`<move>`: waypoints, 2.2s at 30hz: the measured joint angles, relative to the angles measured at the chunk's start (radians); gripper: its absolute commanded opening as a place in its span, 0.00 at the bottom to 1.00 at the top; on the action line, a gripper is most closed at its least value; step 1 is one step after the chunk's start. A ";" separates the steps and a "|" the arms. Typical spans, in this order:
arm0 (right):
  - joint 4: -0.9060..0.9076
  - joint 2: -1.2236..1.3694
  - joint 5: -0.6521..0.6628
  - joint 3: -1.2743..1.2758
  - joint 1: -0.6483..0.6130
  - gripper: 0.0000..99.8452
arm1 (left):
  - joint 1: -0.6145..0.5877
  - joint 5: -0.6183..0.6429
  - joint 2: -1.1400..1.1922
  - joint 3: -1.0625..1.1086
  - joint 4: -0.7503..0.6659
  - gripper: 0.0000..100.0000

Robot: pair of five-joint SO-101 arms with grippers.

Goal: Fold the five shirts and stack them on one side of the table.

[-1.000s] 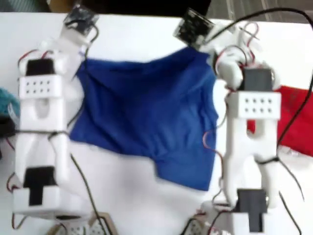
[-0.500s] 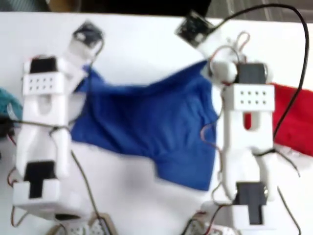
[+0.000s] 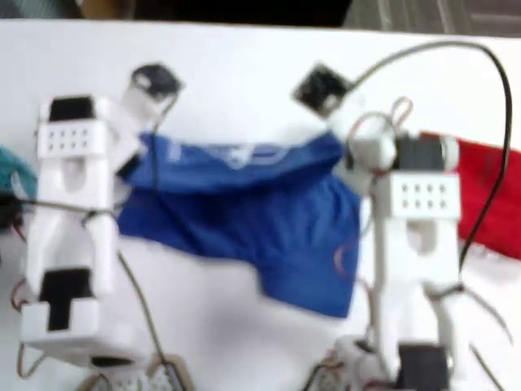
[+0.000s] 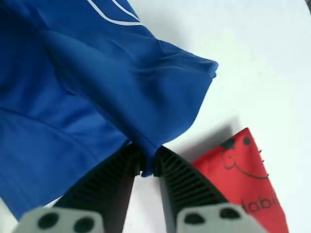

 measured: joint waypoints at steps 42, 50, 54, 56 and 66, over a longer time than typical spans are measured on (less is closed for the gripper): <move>0.152 -0.718 0.052 0.626 -0.006 0.02 | -0.063 -0.051 -0.002 0.350 -0.104 0.02; 0.104 -0.721 0.054 0.783 -0.006 0.02 | -0.060 -0.052 0.002 0.356 -0.107 0.03; 0.083 -0.721 0.054 0.810 -0.006 0.03 | -0.060 -0.052 0.002 0.388 -0.138 0.03; 0.083 -0.721 0.054 0.813 -0.006 0.08 | -0.060 -0.052 0.002 0.408 -0.152 0.03; 0.103 -0.727 0.071 0.813 -0.006 0.21 | -0.061 -0.052 0.002 0.420 -0.164 0.19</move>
